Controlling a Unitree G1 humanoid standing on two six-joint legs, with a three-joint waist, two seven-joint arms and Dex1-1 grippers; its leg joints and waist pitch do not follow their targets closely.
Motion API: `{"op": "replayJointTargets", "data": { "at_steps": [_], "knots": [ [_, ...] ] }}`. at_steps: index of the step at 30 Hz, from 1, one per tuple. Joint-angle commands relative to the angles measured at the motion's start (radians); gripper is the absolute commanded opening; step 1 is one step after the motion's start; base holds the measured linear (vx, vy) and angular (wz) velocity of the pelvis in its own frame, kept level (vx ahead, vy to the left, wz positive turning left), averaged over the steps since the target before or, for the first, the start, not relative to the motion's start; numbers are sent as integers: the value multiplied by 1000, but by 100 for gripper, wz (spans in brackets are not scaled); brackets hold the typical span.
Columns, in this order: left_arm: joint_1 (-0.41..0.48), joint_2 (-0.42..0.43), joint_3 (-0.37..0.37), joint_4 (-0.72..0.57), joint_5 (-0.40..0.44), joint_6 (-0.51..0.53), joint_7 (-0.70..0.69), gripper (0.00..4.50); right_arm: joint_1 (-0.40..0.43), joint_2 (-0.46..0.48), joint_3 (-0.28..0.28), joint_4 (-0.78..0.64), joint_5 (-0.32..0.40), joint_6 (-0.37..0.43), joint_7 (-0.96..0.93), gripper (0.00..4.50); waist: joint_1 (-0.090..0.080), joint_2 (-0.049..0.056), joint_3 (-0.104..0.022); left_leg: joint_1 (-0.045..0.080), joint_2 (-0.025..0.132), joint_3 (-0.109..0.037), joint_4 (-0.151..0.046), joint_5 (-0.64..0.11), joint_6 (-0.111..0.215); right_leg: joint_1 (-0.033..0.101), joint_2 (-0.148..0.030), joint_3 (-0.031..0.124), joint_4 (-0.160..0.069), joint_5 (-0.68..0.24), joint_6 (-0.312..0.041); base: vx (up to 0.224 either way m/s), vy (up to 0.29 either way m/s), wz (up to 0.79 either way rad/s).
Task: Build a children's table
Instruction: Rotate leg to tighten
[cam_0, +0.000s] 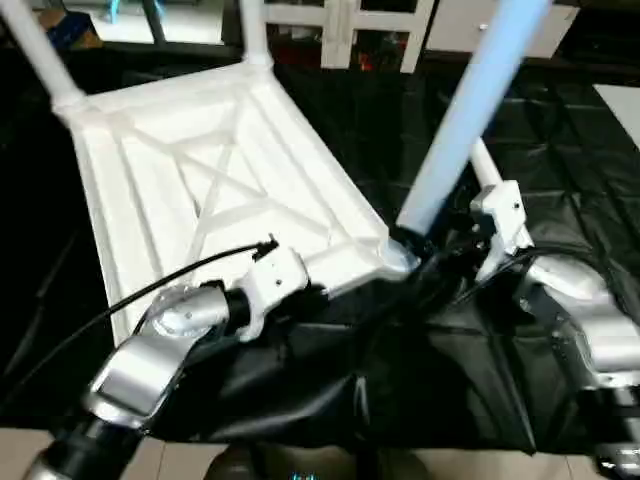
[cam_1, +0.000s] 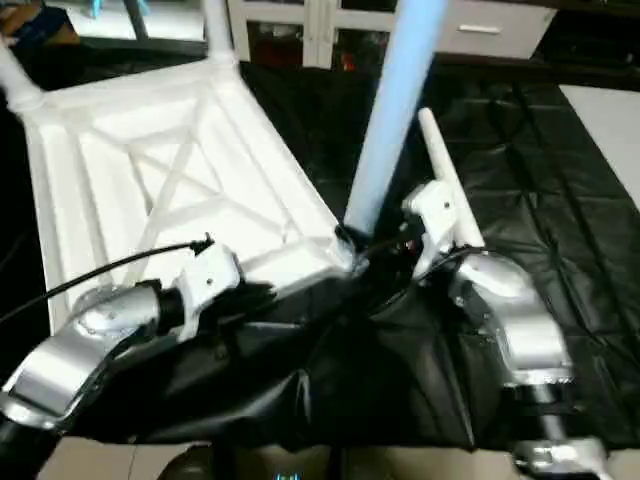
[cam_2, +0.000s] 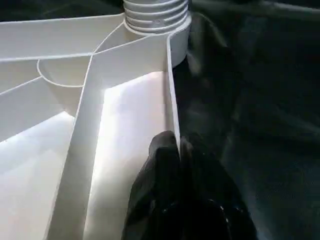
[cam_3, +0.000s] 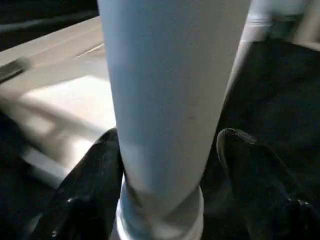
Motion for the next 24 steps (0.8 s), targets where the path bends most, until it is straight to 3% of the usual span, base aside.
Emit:
{"op": "replayJointTargets", "data": {
  "at_steps": [1, 6, 8, 14, 17, 20, 21, 22, 24],
  "knots": [
    [47, 28, -47, 12, 1, 12, -72, 0, 15, -33, -39, 7, 4, -1, 25, 314, -3, 3, -66, 25, 31, -3, -51, -47, 157, 61, -24, 25, -26, 51, -278, 0, 0, 0],
    [51, 33, -43, 19, 3, -20, -92, 0, 22, -48, -26, 12, 22, 12, 74, 275, -5, 0, -59, 28, 35, -5, -59, -152, 107, 56, -28, 25, -45, -143, -250, 0, 0, 0],
    [48, 33, -46, 19, 4, -23, -89, 0, 20, -45, -19, 16, 15, 5, 74, 262, -7, -1, -59, 28, 35, -6, -61, -167, 92, 54, -28, 25, -47, -173, -236, 0, 0, 0],
    [48, 39, -48, 21, 0, -30, -84, 0, 19, -38, -14, 21, 16, 5, 76, 212, -8, 0, -64, 27, 33, -4, -57, -114, 105, 56, -25, 25, -38, -92, -247, 0, 0, 0],
    [45, 32, -54, 21, 10, -15, -76, 0, 9, 11, -22, 43, -16, 28, -38, 195, -9, 0, -63, 25, 32, -4, -56, -126, 105, 56, -27, 25, -40, -112, -246, 0, 0, 0],
    [28, 0, -70, 18, 27, 37, -35, 0, 2, 86, -23, 65, -57, 64, -188, 191, -16, -1, -57, 20, 31, -9, -64, -177, 65, 55, -30, 24, -50, -224, -215, 0, 0, 0],
    [9, -52, -83, 18, 36, 102, 20, 0, -4, 178, -32, 84, -73, 108, -335, 189, -19, 4, -56, 21, 31, -10, -67, -196, 40, 52, -30, 25, -53, -268, -202, 0, 0, 0],
    [9, -52, -83, 18, 36, 102, 20, 0, -4, 178, -32, 84, -73, 108, -335, 188, -24, 3, -54, 21, 32, -8, -69, -210, 29, 48, -30, 27, -57, -288, -197, 0, 0, 0],
    [3, -70, -86, 17, 35, 123, 36, 0, -7, 207, -37, 90, -76, 121, -380, 188, -32, 2, -55, 22, 29, -18, -76, -279, -12, 48, -30, 22, -66, -380, -155, 0, 0, 0]
  ]
}}
